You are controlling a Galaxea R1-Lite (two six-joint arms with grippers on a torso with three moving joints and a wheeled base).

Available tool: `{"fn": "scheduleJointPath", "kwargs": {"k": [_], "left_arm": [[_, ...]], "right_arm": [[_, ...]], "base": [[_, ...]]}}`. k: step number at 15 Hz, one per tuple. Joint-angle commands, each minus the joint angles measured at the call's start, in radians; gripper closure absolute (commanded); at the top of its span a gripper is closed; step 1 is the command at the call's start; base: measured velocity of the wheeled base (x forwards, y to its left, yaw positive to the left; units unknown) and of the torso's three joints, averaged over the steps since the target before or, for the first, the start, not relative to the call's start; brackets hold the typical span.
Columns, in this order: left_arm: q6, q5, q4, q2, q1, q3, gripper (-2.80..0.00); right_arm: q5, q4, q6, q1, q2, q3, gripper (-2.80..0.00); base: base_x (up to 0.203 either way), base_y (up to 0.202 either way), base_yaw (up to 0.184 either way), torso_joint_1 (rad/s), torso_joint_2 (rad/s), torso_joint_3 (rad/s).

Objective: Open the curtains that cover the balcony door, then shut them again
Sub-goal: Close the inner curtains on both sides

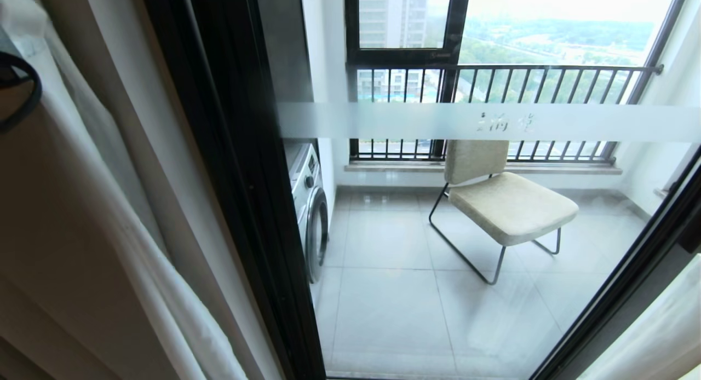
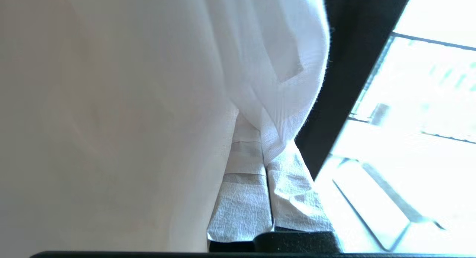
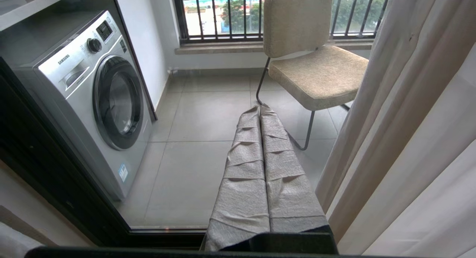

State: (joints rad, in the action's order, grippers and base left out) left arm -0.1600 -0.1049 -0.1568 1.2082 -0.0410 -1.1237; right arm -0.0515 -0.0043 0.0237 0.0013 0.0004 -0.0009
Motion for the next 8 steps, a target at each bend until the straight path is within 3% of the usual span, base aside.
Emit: {"fn": "scheduleJointPath", "kwargs": {"k": [1, 3, 8], "left_arm": [[0.001, -0.004, -0.001, -0.043, -0.11, 0.039, 0.0], [0.003, -0.011, -0.001, -0.085, -0.178, 0.094, 0.0], [0.006, -0.006, -0.001, -0.094, -0.183, 0.116, 0.0]], "right_arm": [[-0.001, 0.0, 0.001, 0.0, 0.0, 0.0, 0.0], [-0.001, 0.0, -0.001, 0.0, 0.0, -0.001, 0.0], [-0.001, 0.0, 0.001, 0.0, 0.0, -0.001, 0.0]], "base": [[0.0, 0.0, 0.0, 0.0, 0.0, 0.0], [0.0, 0.0, 0.0, 0.0, 0.0, 0.0], [0.0, 0.0, 0.0, 0.0, 0.0, 0.0]]}}
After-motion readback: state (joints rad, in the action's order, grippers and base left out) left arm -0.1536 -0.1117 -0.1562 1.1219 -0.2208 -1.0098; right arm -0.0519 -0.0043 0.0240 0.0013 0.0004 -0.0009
